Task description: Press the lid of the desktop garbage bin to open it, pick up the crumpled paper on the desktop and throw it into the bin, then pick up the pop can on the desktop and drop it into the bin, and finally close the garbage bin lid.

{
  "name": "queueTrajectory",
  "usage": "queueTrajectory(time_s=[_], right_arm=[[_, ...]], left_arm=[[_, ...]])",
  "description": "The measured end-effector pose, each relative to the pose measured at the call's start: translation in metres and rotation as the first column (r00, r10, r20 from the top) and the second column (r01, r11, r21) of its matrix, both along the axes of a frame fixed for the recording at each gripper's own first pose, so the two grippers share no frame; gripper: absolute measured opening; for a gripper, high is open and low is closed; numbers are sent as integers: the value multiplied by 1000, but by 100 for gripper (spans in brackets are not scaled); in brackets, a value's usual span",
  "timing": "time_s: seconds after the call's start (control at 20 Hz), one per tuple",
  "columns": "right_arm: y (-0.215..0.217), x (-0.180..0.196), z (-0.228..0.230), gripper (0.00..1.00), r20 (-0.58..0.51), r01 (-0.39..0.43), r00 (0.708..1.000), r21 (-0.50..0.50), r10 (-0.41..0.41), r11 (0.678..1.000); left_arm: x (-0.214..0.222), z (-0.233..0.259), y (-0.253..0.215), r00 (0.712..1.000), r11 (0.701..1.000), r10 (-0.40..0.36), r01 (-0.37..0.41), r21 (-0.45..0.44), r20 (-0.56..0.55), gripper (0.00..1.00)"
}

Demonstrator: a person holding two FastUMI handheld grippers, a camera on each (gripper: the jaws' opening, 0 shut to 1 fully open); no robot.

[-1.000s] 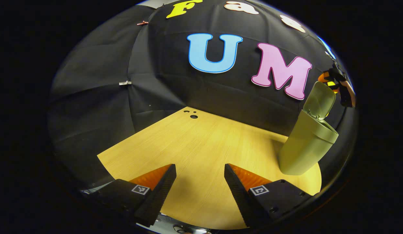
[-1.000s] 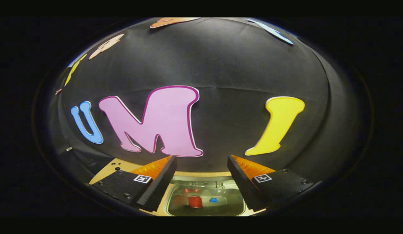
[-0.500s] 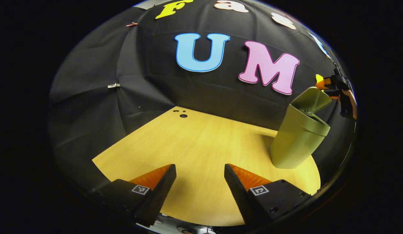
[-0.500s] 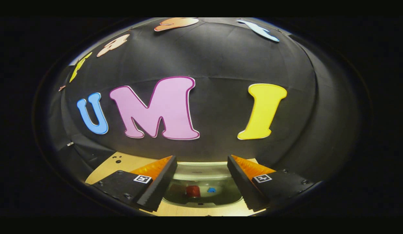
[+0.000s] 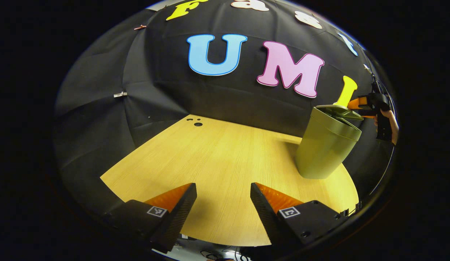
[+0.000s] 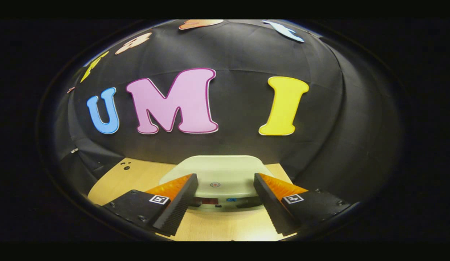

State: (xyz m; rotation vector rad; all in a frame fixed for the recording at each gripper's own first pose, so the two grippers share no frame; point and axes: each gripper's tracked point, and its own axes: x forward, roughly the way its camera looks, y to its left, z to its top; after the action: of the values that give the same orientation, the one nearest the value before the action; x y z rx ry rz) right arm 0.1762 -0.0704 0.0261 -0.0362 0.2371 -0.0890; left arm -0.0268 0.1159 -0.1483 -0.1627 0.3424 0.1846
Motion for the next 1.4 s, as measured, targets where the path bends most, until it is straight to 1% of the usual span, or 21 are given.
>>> queueTrajectory(time_s=[0.1, 0.2, 0.4, 0.45, 0.65, 0.75, 0.8, 0.9, 1.1, 1.25, 1.4], right_arm=[[0, -3, -12, 100, -15, 4, 1000, -5, -4, 1000], [4, -5, -22, 99, -28, 0, 1000, -10, -1, 1000], [8, -8, -41, 100, -68, -5, 998, 0, 5, 1000], [7, -7, -37, 100, -45, 3, 999, 4, -2, 1000], [6, -3, -44, 100, -61, 13, 998, 1, -13, 1000], [7, -3, -48, 100, -80, 16, 997, 14, -14, 1000], [8, -4, -52, 100, -85, 8, 996, 3, -8, 1000], [7, -4, -51, 100, -63, -3, 998, -23, 2, 1000], [8, -2, -43, 100, -20, 3, 1000, -8, -3, 1000], [7, -1, -41, 100, -40, 13, 999, -5, -13, 1000], [12, -3, -19, 100, 18, 22, 1000, -3, -22, 1000]], left_arm=[[-3, -1, -1, 1000, 1000, -8, 8, 15, -2, 96], [-4, -4, -3, 1000, 1000, -13, 13, 23, -7, 96], [-5, -8, -5, 1000, 1000, -20, 20, 23, -17, 96], [-5, -9, -6, 1000, 999, -24, 24, 25, -19, 96], [0, -10, -8, 999, 999, -34, 35, 41, -22, 96], [3, -10, -10, 999, 998, -39, 40, 47, -21, 96], [5, -9, -12, 999, 998, -44, 45, 47, -20, 96], [10, -10, -13, 999, 998, -50, 51, 47, -22, 96], [22, -4, -17, 998, 997, -64, 64, 39, -11, 96], [28, 8, -18, 997, 995, -82, 81, 60, 9, 96], [33, 24, -17, 994, 992, -100, 97, 77, 38, 96]])
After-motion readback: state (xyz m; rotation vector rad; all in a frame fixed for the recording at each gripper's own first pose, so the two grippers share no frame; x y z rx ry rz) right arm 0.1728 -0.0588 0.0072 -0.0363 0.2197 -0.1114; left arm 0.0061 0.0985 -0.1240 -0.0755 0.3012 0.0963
